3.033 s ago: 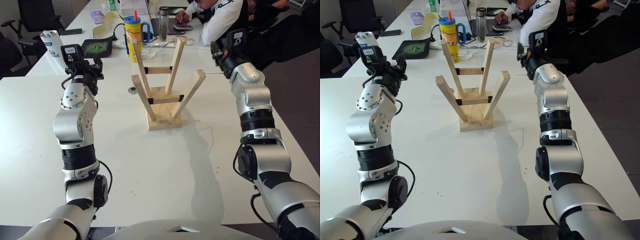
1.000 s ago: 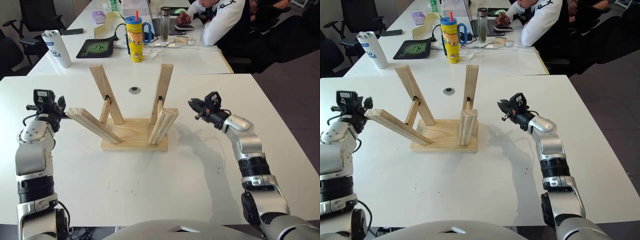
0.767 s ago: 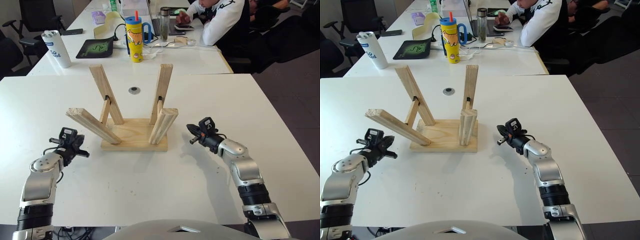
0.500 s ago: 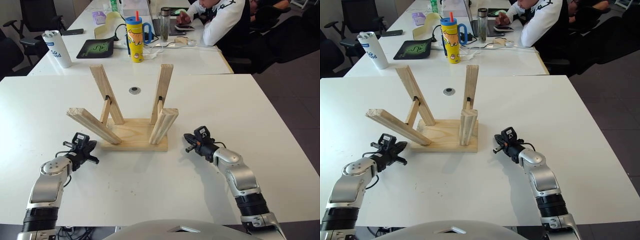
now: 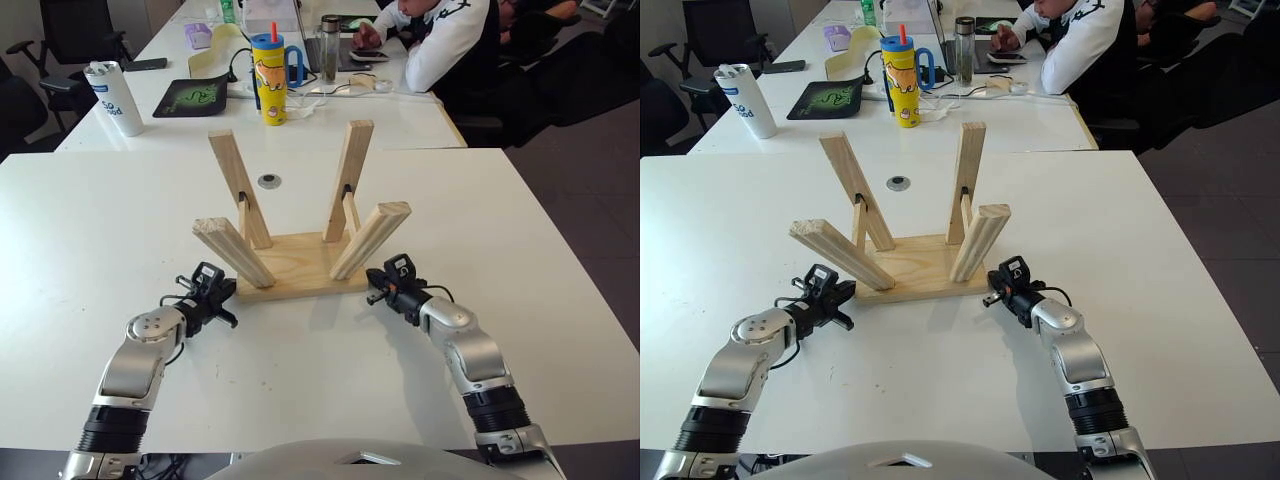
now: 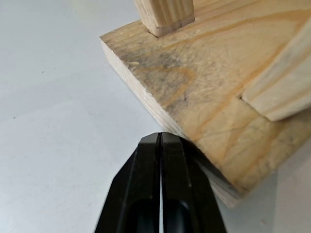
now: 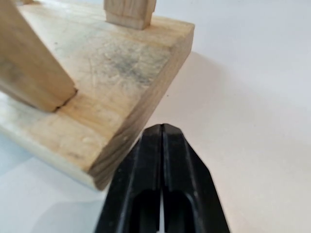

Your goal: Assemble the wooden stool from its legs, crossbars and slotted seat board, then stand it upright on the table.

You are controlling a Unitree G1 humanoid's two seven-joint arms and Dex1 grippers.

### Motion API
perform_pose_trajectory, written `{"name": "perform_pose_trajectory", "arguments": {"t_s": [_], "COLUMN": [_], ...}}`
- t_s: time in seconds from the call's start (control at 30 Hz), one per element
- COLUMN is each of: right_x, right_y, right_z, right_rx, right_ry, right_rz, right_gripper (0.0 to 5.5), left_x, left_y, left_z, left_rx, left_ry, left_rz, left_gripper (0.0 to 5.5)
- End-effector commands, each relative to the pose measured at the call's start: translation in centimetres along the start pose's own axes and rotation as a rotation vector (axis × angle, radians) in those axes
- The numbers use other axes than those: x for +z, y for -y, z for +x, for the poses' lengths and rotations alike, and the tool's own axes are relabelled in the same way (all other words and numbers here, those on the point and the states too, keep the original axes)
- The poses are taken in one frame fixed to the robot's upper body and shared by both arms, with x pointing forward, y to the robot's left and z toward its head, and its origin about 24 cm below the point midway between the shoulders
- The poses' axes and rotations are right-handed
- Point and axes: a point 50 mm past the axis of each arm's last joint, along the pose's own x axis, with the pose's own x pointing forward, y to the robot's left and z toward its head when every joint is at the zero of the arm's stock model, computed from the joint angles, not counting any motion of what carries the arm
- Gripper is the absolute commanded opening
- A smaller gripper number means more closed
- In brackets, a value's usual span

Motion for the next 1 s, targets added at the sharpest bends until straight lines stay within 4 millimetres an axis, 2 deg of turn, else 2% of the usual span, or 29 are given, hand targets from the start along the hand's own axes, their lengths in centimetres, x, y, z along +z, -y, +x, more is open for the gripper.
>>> {"name": "perform_pose_trajectory", "arguments": {"t_s": [0.03,0.17,0.3,0.5,0.7,1.0], "right_x": [-0.7,-0.8,-0.9,-0.2,2.8,4.8], "right_y": [-0.2,-0.3,-0.9,-1.2,-1.9,-1.4], "right_z": [0.0,-0.2,-0.2,-0.2,-0.2,-0.2], "right_rx": [0.006,0.032,0.099,0.150,0.201,0.193], "right_ry": [-0.029,-0.036,-0.036,-0.004,0.169,0.257], "right_rz": [-0.001,-0.014,-0.001,0.014,-0.004,-0.001], "right_gripper": [0.00,0.00,0.00,0.00,0.00,0.00], "left_x": [-2.6,-3.1,-2.9,-1.9,1.3,5.1], "left_y": [0.7,1.9,3.8,4.7,4.6,4.1], "left_z": [-0.6,-1.3,-1.2,-0.4,0.0,-0.6], "left_rx": [0.020,0.028,0.006,0.013,-0.006,-0.014], "left_ry": [-0.124,-0.160,-0.143,-0.099,0.014,0.145], "left_rz": [-0.032,-0.037,-0.055,-0.055,-0.041,-0.098], "left_gripper": [0.02,0.02,0.02,0.02,0.02,0.02]}}
